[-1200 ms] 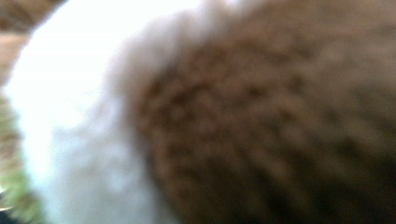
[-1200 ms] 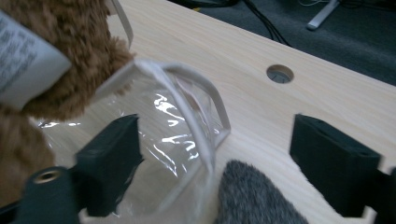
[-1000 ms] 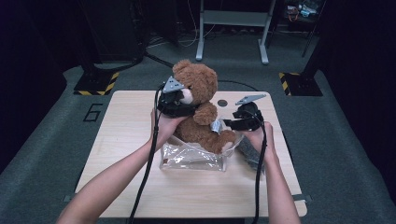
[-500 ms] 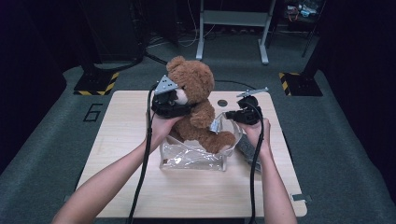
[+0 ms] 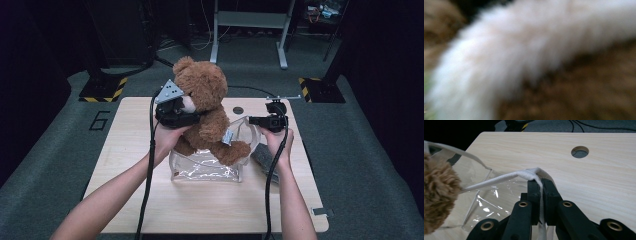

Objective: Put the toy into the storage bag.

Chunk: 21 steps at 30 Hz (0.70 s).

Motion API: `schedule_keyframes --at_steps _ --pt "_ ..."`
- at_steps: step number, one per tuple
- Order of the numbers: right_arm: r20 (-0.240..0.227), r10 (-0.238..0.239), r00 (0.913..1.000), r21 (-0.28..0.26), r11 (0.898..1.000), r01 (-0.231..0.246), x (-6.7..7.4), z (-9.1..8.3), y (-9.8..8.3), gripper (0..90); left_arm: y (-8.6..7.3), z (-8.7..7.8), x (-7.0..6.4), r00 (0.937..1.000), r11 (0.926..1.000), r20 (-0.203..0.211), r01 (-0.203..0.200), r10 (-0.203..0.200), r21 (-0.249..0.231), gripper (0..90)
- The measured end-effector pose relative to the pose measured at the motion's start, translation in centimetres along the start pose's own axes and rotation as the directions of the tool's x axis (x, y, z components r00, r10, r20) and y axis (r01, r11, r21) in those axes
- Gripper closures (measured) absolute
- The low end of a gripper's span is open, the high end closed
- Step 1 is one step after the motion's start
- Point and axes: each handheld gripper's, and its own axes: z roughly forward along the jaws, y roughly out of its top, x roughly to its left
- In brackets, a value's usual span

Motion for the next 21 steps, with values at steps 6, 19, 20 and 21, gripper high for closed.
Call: schedule_keyframes --at_steps 6,19,20,21 --pt "0.065 -0.007 0.9979 -0.026 1.000 0.008 -0.7 0.0 0.1 74.8 -0.1 0.1 -0.2 1.0000 0.9996 0.007 -0.001 0.001 0.030 42.5" --pt "0.058 -0.070 0.9959 -0.006 0.998 0.070 0.5 1.2 0.3 84.3 -3.1 3.5 1.6 0.9980 0.9710 -0.062 0.024 -0.009 0.238 42.5" --pt "0.049 -0.065 0.9967 -0.003 0.998 0.065 0.2 1.1 0.2 84.1 -3.1 3.5 1.6 0.9978 0.9700 -0.065 0.025 -0.009 0.242 42.4" --pt "0.048 -0.053 0.9975 -0.004 0.999 0.053 0.0 1.1 0.2 84.1 -3.0 3.4 1.6 0.9975 0.9702 -0.071 0.024 -0.007 0.241 42.1"
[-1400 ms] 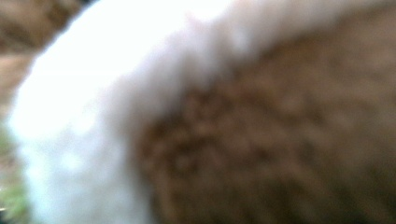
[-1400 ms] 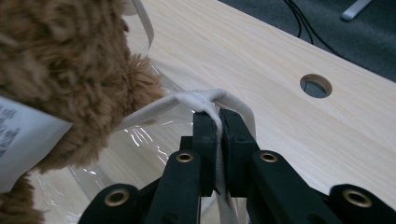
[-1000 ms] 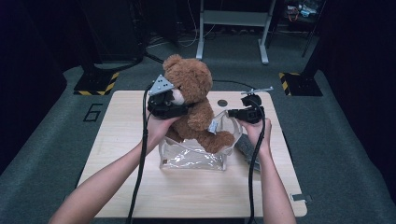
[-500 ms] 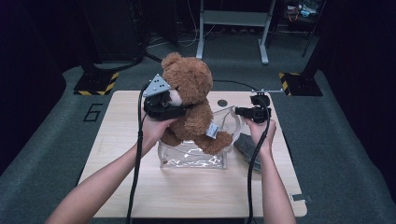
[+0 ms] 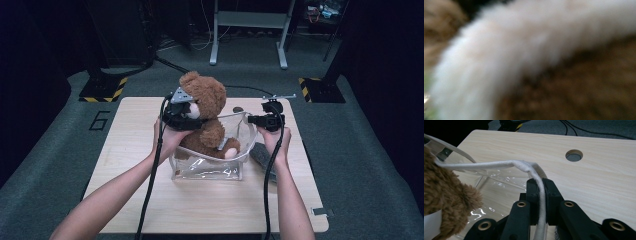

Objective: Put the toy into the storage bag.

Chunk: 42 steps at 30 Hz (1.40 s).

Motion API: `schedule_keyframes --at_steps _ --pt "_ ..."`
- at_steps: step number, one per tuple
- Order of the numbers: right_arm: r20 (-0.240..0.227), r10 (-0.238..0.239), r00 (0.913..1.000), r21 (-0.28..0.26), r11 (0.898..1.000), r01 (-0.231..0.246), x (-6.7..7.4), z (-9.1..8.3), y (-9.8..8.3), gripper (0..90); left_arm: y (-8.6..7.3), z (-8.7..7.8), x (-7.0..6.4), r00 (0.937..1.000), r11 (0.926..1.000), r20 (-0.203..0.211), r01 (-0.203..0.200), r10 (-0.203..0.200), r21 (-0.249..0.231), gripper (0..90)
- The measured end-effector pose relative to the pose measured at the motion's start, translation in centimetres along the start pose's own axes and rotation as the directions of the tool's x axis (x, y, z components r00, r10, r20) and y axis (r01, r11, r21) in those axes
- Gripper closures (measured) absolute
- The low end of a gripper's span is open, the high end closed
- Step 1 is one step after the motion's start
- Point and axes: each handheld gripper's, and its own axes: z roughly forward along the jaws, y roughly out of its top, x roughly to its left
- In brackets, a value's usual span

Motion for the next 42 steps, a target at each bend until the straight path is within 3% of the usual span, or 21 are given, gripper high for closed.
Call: schedule_keyframes --at_steps 5,11,14,17,20,22,23,27,31,36,42 --pt "-0.016 0.010 0.9998 0.006 1.000 -0.010 -0.2 -0.1 -0.2 84.7 0.5 0.6 0.2 0.9995 0.9980 0.007 0.031 -0.031 0.055 36.4" --pt "-0.034 0.032 0.9989 0.005 0.999 -0.032 -0.5 -0.3 -0.4 84.6 0.9 0.7 0.0 0.9986 0.9939 0.030 0.041 -0.044 0.102 26.7" --pt "-0.043 0.044 0.9981 0.007 0.999 -0.044 -0.6 -0.3 -0.4 83.4 1.0 0.6 -0.1 0.9976 0.9890 0.062 0.024 -0.033 0.146 19.5" --pt "-0.042 0.043 0.9982 0.013 0.999 -0.042 -0.6 -0.3 -0.5 82.4 0.9 0.3 -0.2 0.9978 0.9841 0.065 -0.009 -0.003 0.178 6.8" --pt "-0.045 0.040 0.9982 0.008 0.999 -0.040 -0.7 -0.2 -0.4 80.1 -0.1 0.0 -0.3 0.9976 0.9815 0.068 -0.022 0.009 0.190 2.7" --pt "-0.048 0.042 0.9980 0.005 0.999 -0.041 -0.6 -0.2 -0.4 77.6 -0.8 -0.3 0.0 0.9976 0.9839 0.069 -0.014 0.001 0.178 1.6" --pt "-0.050 0.048 0.9976 0.013 0.999 -0.048 -0.5 -0.2 -0.4 75.1 -1.0 -0.8 0.3 0.9976 0.9886 0.068 0.006 -0.016 0.151 0.8" --pt "-0.027 0.014 0.9996 0.012 1.000 -0.013 0.1 -0.2 -0.4 66.1 -1.5 -2.4 1.2 0.9975 0.9931 0.058 0.035 -0.041 0.112 1.4" --pt "-0.006 -0.005 1.0000 0.003 1.000 0.005 0.2 -1.1 -0.3 53.5 -2.4 -3.5 2.0 0.9978 0.9939 0.046 0.044 -0.049 0.101 1.4" --pt "0.008 -0.010 0.9999 -0.001 1.000 0.010 -0.1 -2.5 -1.0 39.2 -4.2 -4.7 3.6 0.9951 0.9937 0.042 0.086 -0.089 0.071 1.1" --pt "-0.001 -0.007 1.0000 -0.044 0.999 0.007 -1.0 -4.4 -2.2 23.2 -6.0 -6.4 5.6 0.9898 0.9901 0.035 0.137 -0.138 0.029 0.6"
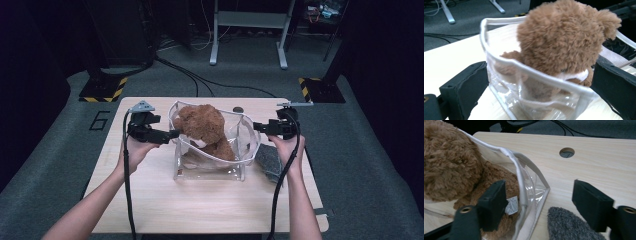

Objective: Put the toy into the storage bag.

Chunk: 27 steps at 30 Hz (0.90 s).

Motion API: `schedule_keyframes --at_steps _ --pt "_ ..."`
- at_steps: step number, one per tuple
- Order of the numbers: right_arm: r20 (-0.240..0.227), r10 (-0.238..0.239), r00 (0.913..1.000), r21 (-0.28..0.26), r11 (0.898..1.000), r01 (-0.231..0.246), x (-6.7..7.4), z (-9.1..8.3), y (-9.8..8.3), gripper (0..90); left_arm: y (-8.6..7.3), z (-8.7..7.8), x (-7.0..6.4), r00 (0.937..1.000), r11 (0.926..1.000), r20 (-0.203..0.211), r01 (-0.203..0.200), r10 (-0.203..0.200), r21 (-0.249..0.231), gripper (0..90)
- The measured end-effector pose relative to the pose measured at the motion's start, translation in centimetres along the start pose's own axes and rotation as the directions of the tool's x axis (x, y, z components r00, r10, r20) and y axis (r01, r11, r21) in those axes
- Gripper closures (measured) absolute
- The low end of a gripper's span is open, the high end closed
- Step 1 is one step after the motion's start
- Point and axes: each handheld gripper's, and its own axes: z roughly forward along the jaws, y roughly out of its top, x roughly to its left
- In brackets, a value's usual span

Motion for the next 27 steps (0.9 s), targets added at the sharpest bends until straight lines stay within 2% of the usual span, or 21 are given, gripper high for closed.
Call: schedule_keyframes --at_steps 8,13,15,20,27 --pt "0.026 -0.013 0.9996 -0.034 0.999 0.014 -0.8 -2.7 -2.0 7.8 -2.3 -1.6 2.2 0.9986 0.9994 -0.043 0.031 -0.032 -0.016 0.0" --pt "0.045 -0.014 0.9989 -0.045 0.999 0.016 -1.7 -4.1 -4.0 1.3 -4.2 -1.9 3.3 0.9964 0.9993 -0.076 0.037 -0.037 -0.001 0.0" --pt "0.054 -0.011 0.9985 -0.038 0.999 0.013 -2.0 -4.4 -4.9 0.0 -5.2 -2.0 3.7 0.9943 0.9988 -0.096 0.047 -0.046 0.010 0.0" --pt "0.087 -0.025 0.9959 -0.018 0.999 0.027 -2.6 -4.5 -7.2 0.0 -6.8 -2.4 4.5 0.9910 0.9976 -0.115 0.070 -0.069 0.004 0.0" --pt "0.134 -0.050 0.9898 -0.007 0.999 0.052 -2.6 -4.5 -10.2 0.0 -9.3 -2.9 5.5 0.9845 0.9974 -0.165 0.066 -0.060 0.029 0.0"
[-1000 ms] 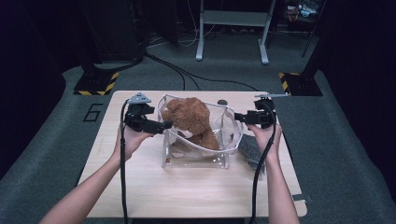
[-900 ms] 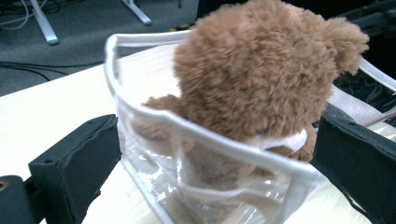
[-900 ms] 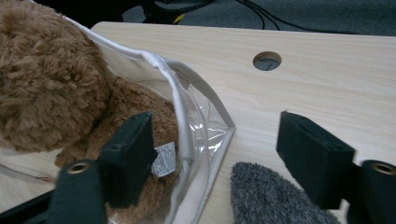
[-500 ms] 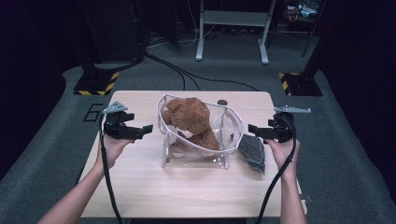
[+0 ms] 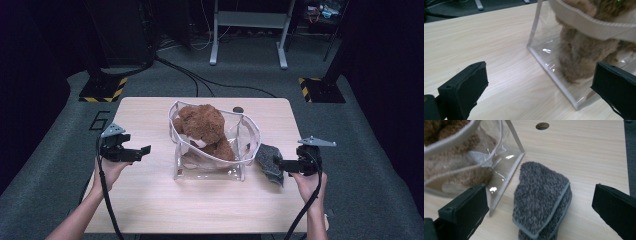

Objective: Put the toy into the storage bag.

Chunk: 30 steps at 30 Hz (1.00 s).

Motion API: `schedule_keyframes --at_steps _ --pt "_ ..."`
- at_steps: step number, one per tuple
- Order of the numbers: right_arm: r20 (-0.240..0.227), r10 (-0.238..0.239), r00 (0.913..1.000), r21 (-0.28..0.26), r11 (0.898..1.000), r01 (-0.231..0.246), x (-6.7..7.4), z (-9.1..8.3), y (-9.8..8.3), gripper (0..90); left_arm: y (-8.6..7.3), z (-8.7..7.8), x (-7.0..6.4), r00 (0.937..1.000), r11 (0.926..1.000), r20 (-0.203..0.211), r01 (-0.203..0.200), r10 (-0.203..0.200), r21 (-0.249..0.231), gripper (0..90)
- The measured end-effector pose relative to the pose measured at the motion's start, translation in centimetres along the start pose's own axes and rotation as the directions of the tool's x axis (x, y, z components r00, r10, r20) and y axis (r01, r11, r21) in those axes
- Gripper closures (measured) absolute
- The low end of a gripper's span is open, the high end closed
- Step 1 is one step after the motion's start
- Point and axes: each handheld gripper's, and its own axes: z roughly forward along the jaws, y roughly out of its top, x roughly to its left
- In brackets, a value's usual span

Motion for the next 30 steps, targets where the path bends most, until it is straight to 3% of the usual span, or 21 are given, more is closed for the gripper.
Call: schedule_keyframes --at_steps 8,11,18,20,25,27,30 --pt "0.059 0.000 0.9983 0.020 1.000 -0.001 0.1 -0.1 -4.4 0.0 -4.0 0.8 1.1 0.9993 0.9987 -0.037 -0.002 0.004 0.052 0.0" --pt "0.073 0.020 0.9972 0.024 0.999 -0.022 -0.2 -0.1 -6.5 0.0 -5.5 1.2 1.4 0.9987 0.9977 -0.050 0.008 -0.005 0.067 0.0" --pt "0.136 0.051 0.9894 0.048 0.997 -0.058 -1.3 0.6 -10.8 0.0 -9.1 2.3 1.7 0.9956 0.9943 -0.093 -0.001 0.011 0.107 0.0" --pt "0.168 0.037 0.9851 0.069 0.996 -0.050 -1.5 1.1 -11.9 0.0 -9.7 2.6 1.6 0.9943 0.9932 -0.104 -0.011 0.023 0.116 0.0" --pt "0.215 -0.007 0.9767 0.104 0.994 -0.015 -1.4 2.1 -13.1 0.0 -11.0 3.3 1.4 0.9919 0.9920 -0.120 -0.028 0.043 0.123 0.0" --pt "0.219 -0.018 0.9755 0.089 0.996 -0.002 -1.3 2.1 -13.1 0.3 -11.4 3.6 1.4 0.9912 0.9910 -0.123 -0.035 0.051 0.129 0.0" --pt "0.214 0.002 0.9768 0.102 0.994 -0.024 -1.6 2.3 -13.0 0.0 -11.6 3.7 1.3 0.9891 0.9903 -0.136 -0.039 0.058 0.134 0.0"
